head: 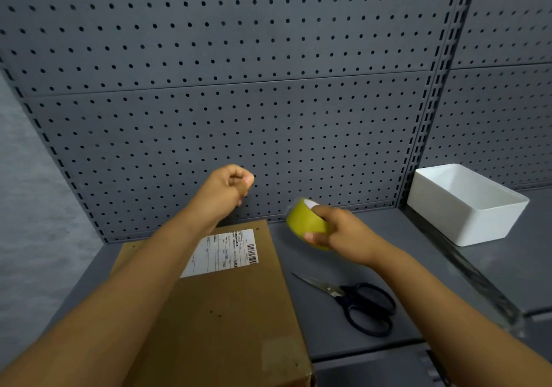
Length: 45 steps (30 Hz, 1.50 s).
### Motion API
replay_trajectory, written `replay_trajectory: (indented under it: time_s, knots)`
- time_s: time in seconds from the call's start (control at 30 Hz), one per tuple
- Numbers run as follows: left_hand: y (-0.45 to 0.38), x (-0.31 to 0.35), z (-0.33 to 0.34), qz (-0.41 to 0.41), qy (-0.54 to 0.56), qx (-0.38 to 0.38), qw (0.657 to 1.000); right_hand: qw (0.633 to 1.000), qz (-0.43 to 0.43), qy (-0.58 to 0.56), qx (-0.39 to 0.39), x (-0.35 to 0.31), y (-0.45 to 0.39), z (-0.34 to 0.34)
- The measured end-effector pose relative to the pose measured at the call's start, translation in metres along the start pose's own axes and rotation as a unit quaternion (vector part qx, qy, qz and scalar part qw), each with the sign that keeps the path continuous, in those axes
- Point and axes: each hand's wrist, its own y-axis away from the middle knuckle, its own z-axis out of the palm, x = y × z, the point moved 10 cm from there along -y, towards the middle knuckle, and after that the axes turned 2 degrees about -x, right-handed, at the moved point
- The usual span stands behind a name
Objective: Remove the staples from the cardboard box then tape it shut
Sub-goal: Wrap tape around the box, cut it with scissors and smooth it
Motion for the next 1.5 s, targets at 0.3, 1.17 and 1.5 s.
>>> replay_trajectory:
  time_s: [0.3, 1.17, 1.5]
  knots:
    - [0.001, -0.009, 0.029, -0.025, 0.031, -0.051, 0.998, 0.996, -0.075, -0.051, 0.004, -0.041, -0.013, -0.005]
    - [-0.013, -0.002, 0.038, -0.016, -0.049, -0.022, 0.998, 0.994, -0.081, -0.053, 0.053, -0.044, -0.008, -0.017]
    - [-0.003, 0.031, 0.016, 0.07, -0.085, 0.12, 0.987, 0.986, -0.017, 0.059, 0.153, -0.047, -0.023, -0.043]
